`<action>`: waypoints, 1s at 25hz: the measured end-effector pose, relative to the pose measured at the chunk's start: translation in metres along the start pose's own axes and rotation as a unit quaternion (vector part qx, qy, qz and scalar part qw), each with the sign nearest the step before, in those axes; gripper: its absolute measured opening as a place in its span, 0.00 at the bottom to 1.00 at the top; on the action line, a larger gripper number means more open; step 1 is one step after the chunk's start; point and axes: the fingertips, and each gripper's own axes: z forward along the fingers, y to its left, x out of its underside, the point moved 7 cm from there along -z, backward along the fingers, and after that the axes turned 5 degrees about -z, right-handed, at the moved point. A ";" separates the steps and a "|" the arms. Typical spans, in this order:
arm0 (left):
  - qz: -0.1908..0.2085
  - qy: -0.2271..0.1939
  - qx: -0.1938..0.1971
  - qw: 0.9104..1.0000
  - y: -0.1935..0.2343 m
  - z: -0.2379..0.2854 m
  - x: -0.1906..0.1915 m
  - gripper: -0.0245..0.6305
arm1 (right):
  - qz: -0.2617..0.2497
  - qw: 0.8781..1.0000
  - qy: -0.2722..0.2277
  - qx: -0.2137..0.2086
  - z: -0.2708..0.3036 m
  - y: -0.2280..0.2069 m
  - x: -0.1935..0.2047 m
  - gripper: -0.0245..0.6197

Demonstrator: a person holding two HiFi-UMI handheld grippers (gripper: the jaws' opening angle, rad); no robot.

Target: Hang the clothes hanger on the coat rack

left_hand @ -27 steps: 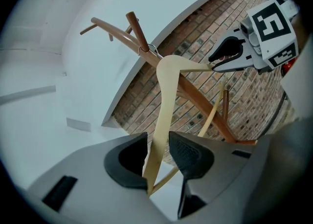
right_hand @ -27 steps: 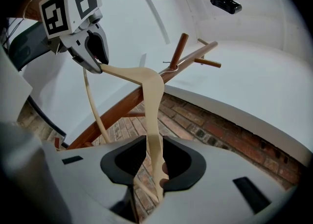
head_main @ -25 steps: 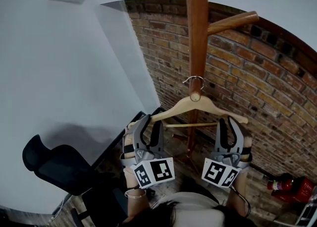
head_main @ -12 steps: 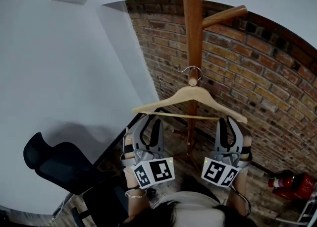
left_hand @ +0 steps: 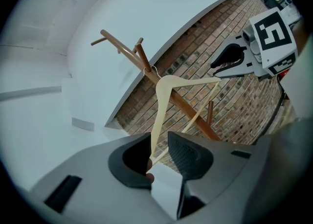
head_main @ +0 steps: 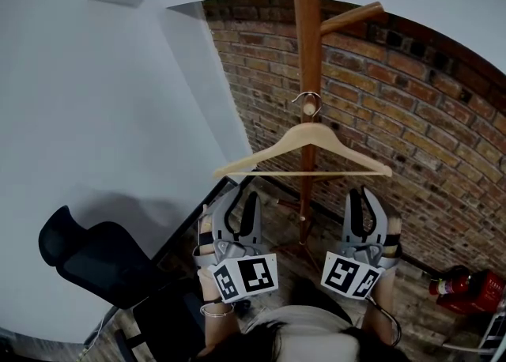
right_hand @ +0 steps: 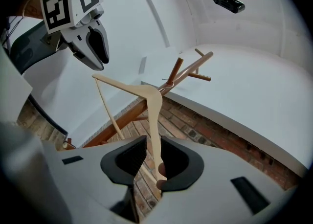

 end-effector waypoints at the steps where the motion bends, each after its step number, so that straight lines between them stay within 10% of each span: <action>1: 0.000 -0.001 0.000 1.000 -0.001 -0.003 0.000 0.21 | -0.001 1.000 0.001 0.001 -0.003 0.001 0.000 0.20; 25: -0.013 -0.012 0.006 1.000 -0.006 -0.095 0.014 0.08 | 0.027 1.000 0.003 0.012 -0.097 0.011 -0.026 0.12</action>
